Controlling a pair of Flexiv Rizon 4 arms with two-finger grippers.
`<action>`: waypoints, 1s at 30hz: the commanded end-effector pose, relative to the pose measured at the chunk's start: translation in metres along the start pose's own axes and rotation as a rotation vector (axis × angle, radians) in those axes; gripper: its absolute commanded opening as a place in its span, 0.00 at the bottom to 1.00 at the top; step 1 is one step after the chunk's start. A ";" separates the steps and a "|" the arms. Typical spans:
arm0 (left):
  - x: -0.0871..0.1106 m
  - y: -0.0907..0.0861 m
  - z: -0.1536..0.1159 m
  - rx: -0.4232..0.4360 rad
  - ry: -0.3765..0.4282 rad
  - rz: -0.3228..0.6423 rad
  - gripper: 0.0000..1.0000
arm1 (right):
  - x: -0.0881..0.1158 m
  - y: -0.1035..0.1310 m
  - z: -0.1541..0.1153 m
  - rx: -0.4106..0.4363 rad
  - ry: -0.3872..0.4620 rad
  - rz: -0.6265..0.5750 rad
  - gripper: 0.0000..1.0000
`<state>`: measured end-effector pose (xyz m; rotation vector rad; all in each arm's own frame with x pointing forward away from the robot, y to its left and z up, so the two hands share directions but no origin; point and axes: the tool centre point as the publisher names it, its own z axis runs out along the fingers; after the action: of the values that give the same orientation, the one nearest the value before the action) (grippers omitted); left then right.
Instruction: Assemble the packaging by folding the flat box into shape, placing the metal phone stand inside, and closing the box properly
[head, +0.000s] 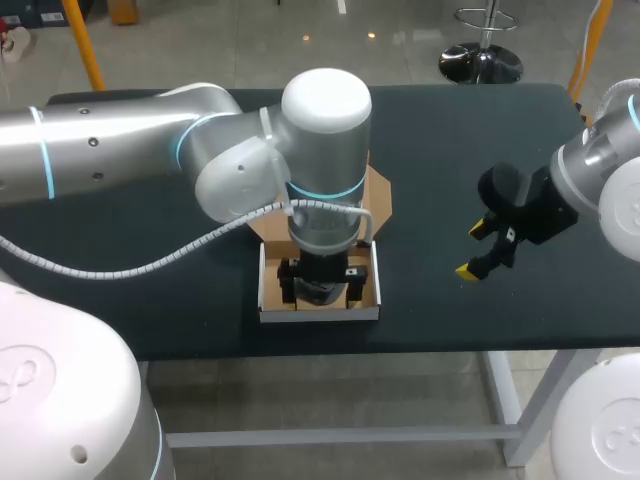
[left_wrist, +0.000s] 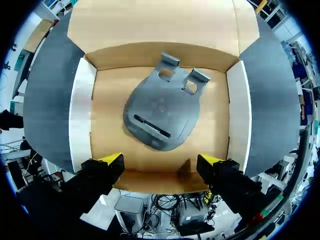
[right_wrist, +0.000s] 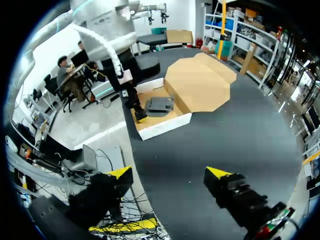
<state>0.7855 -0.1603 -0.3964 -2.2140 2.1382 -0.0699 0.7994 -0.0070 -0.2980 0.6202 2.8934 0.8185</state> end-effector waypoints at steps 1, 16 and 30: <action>-0.010 0.007 -0.027 0.066 0.025 0.022 1.00 | 0.000 -0.001 -0.002 -0.003 0.006 -0.001 1.00; -0.044 -0.017 -0.083 0.167 0.172 0.318 1.00 | 0.000 -0.001 -0.002 -0.003 0.006 -0.001 1.00; -0.083 -0.051 -0.092 0.193 0.262 0.488 1.00 | 0.000 -0.001 -0.002 -0.003 0.006 -0.001 1.00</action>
<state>0.8234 -0.0899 -0.3031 -1.5996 2.5432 -0.4437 0.7995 -0.0070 -0.2980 0.6200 2.8936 0.8188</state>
